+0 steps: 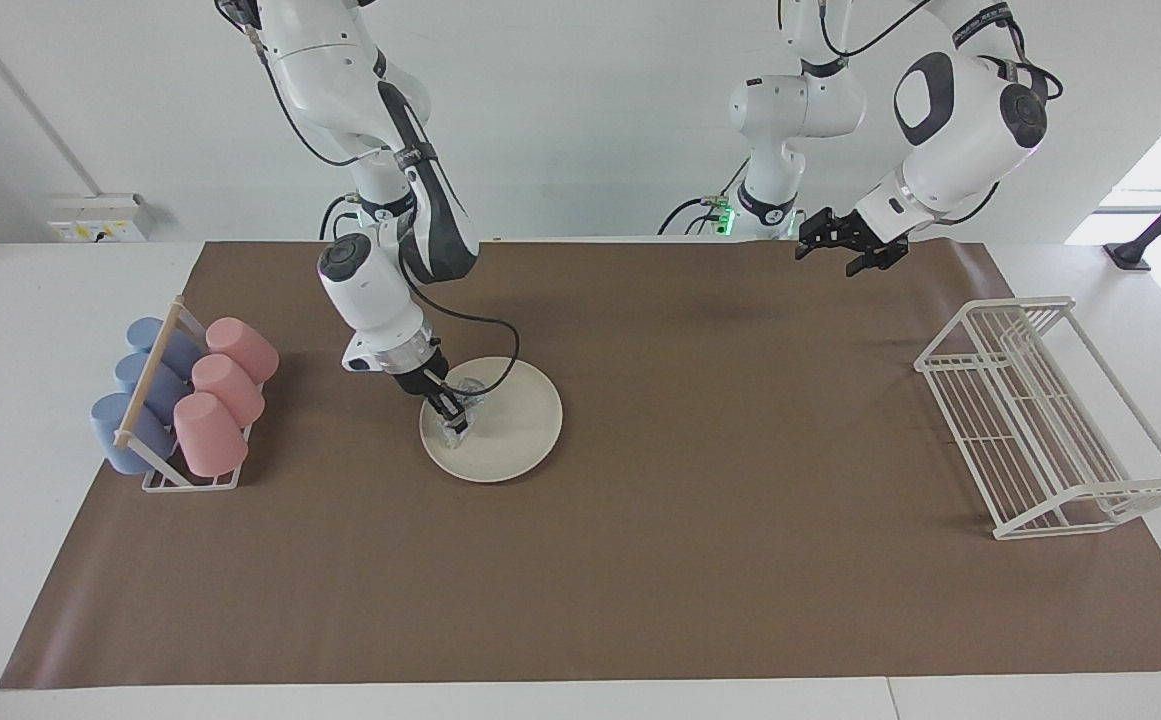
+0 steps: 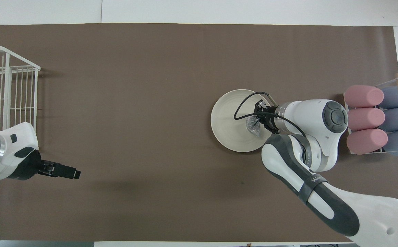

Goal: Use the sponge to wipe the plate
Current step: 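Wipe the sponge around the plate surface with the right gripper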

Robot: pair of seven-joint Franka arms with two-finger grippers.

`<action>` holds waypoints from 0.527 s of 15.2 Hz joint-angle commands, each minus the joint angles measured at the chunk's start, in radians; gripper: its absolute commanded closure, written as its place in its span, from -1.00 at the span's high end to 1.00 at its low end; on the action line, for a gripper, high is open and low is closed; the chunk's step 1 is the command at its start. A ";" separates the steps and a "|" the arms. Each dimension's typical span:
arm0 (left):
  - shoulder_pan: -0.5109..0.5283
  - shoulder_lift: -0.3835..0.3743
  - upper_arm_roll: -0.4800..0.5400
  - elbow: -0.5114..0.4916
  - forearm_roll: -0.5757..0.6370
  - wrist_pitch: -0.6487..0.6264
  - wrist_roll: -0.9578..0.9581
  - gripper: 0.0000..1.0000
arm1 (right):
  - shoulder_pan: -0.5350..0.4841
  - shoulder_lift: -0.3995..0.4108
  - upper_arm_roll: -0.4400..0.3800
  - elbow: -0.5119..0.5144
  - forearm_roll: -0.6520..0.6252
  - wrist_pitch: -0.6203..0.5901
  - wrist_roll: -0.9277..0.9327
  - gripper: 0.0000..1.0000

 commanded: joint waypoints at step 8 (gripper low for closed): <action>0.018 0.010 -0.010 0.020 0.025 0.019 -0.030 1.00 | 0.137 0.061 0.011 -0.013 0.000 0.033 0.266 -1.00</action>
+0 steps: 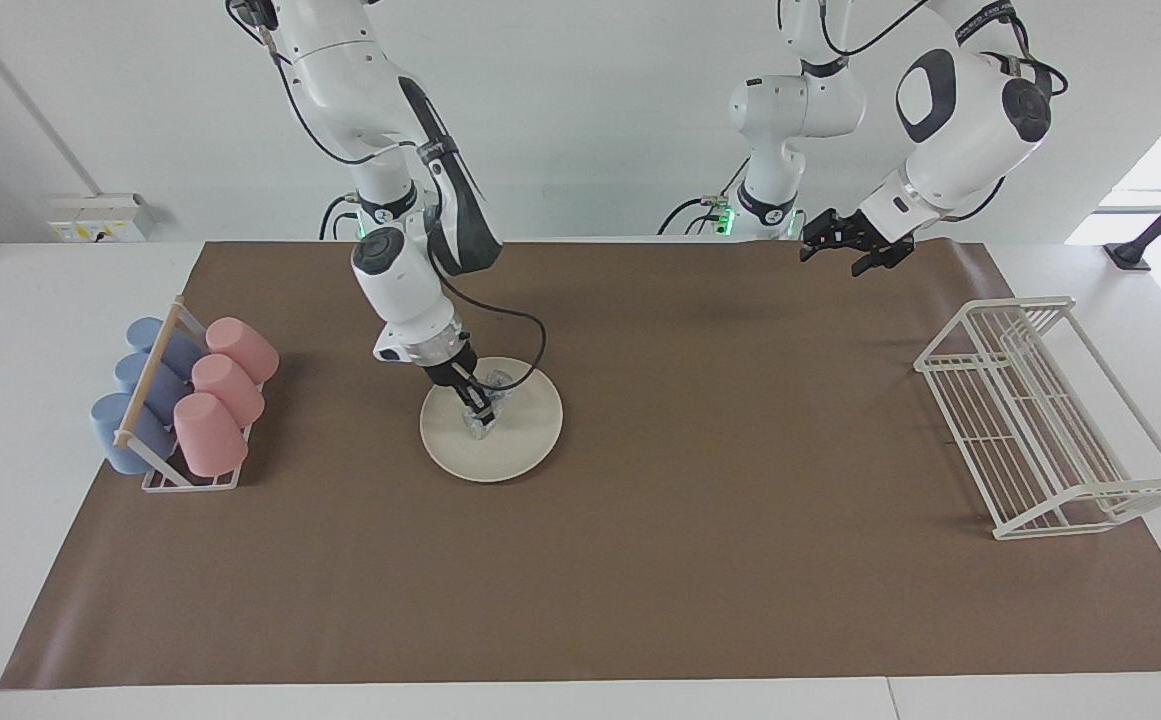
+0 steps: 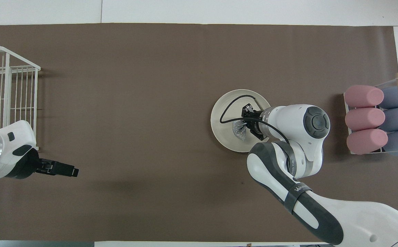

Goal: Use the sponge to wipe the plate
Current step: 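Wipe the sponge around the plate surface with the right gripper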

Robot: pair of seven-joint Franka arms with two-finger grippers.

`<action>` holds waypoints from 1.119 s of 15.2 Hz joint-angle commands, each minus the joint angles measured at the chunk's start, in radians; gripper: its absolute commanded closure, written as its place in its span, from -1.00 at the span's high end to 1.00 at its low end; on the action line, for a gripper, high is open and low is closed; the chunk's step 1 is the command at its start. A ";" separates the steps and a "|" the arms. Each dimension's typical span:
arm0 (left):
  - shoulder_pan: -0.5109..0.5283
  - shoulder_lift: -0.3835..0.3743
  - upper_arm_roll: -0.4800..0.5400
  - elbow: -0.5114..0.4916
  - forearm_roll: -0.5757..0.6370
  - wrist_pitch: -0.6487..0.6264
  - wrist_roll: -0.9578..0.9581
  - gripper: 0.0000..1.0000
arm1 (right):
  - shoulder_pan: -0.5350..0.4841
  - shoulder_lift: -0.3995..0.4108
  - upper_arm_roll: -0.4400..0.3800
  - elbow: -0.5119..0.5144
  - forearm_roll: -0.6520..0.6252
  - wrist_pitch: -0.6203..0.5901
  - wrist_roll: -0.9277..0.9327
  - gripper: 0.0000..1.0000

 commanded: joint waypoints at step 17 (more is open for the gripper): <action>0.015 0.012 -0.012 0.014 0.020 0.036 -0.012 1.00 | -0.083 0.079 0.005 -0.007 0.004 0.046 -0.169 -1.00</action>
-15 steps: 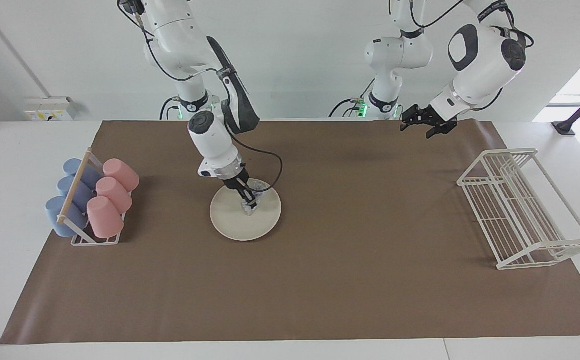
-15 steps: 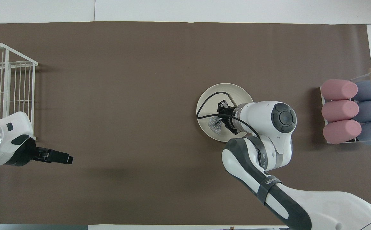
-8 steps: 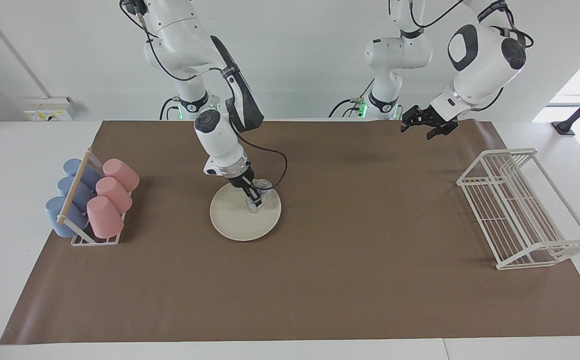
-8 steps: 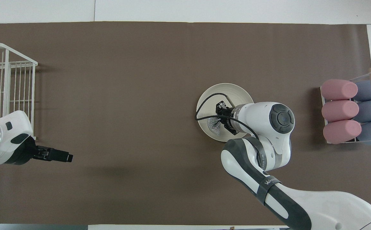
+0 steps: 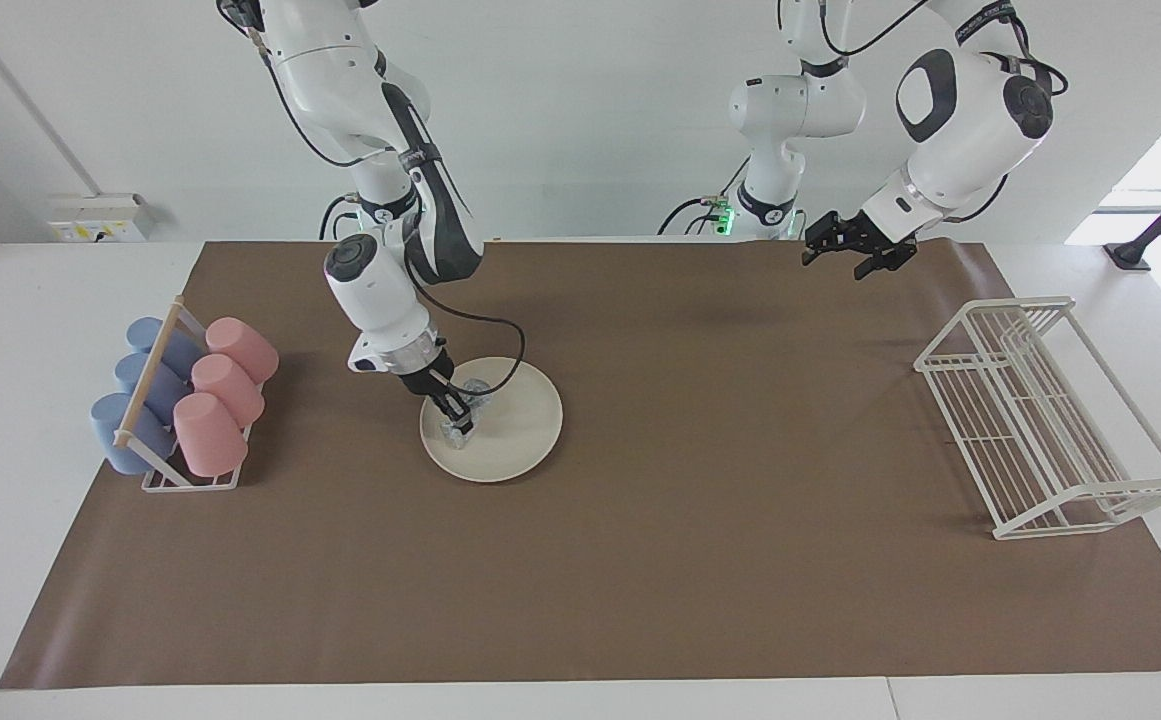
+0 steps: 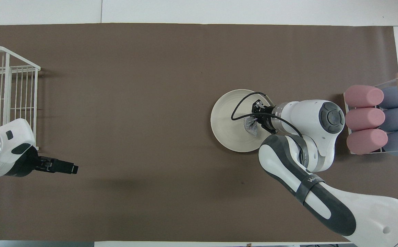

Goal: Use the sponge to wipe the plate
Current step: 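Wipe the sponge around the plate surface with the right gripper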

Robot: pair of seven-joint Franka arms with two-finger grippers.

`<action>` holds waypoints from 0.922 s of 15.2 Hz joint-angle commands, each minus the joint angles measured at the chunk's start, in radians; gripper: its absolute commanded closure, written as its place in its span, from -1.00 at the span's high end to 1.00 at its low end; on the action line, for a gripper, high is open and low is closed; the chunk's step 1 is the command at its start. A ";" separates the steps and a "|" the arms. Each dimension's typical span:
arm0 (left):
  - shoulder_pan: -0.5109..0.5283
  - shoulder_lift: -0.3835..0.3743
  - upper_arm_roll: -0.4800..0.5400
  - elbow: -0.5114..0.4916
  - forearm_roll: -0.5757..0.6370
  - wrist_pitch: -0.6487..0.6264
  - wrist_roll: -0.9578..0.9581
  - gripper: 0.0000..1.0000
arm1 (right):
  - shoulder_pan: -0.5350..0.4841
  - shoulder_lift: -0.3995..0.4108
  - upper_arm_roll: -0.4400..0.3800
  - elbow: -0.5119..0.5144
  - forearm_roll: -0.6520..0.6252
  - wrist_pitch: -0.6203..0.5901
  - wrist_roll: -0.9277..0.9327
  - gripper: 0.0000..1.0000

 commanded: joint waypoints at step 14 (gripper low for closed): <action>0.012 0.013 -0.015 0.014 0.017 0.022 -0.133 1.00 | 0.164 -0.144 -0.002 0.073 0.001 -0.282 0.372 -1.00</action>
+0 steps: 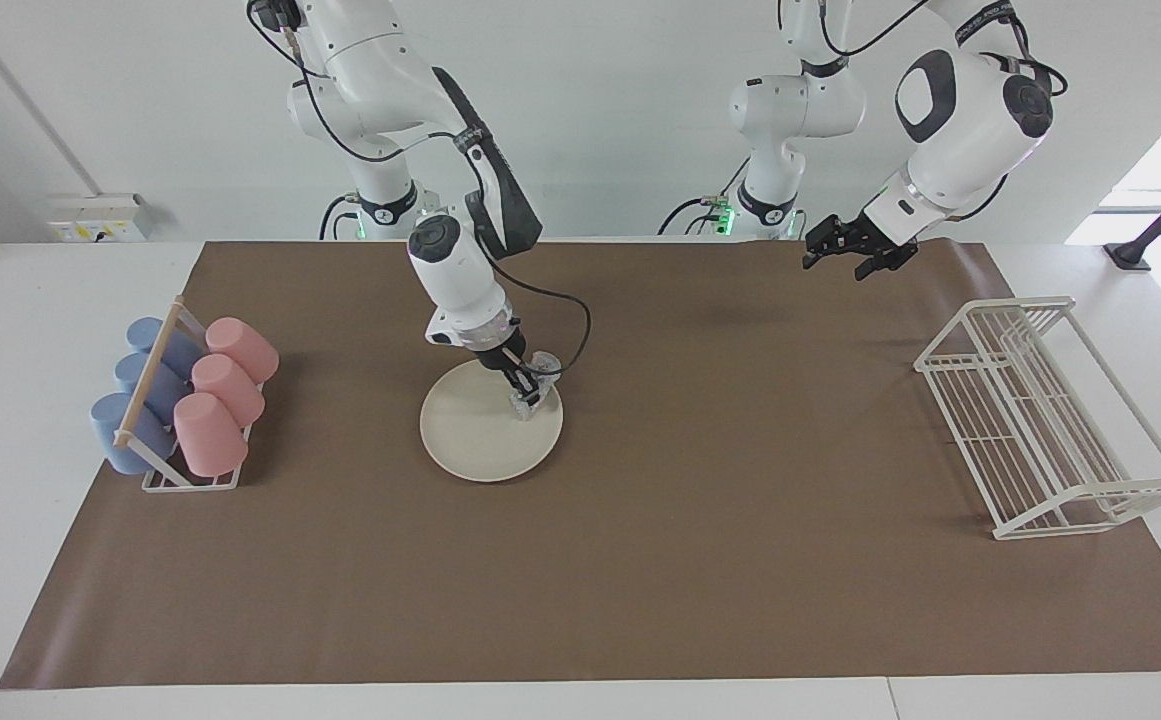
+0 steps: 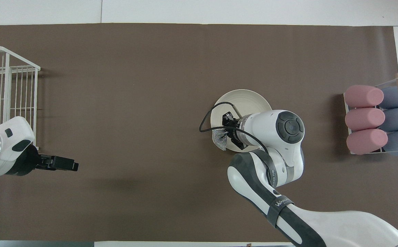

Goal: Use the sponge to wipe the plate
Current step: 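Wipe the sponge around the plate surface with the right gripper, then lift the sponge off the plate toward the left gripper with the right gripper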

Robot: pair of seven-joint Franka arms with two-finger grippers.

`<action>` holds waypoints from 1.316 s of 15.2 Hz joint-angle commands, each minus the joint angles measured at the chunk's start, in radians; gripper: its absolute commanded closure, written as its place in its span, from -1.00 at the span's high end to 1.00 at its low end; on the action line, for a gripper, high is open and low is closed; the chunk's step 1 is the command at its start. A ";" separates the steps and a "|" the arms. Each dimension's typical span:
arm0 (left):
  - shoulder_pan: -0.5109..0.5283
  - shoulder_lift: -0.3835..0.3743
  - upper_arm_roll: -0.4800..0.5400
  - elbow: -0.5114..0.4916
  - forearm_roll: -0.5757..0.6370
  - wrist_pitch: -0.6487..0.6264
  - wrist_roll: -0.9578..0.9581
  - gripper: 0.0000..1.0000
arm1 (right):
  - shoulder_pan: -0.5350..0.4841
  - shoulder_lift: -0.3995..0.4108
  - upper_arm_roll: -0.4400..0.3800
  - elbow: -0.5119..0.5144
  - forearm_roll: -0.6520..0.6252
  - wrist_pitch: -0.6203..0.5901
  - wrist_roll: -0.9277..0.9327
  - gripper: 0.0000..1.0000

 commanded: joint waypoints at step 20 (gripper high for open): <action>-0.285 0.001 -0.059 0.041 -1.038 0.307 -0.238 1.00 | 0.031 -0.363 0.023 0.411 -0.085 -0.837 0.536 -1.00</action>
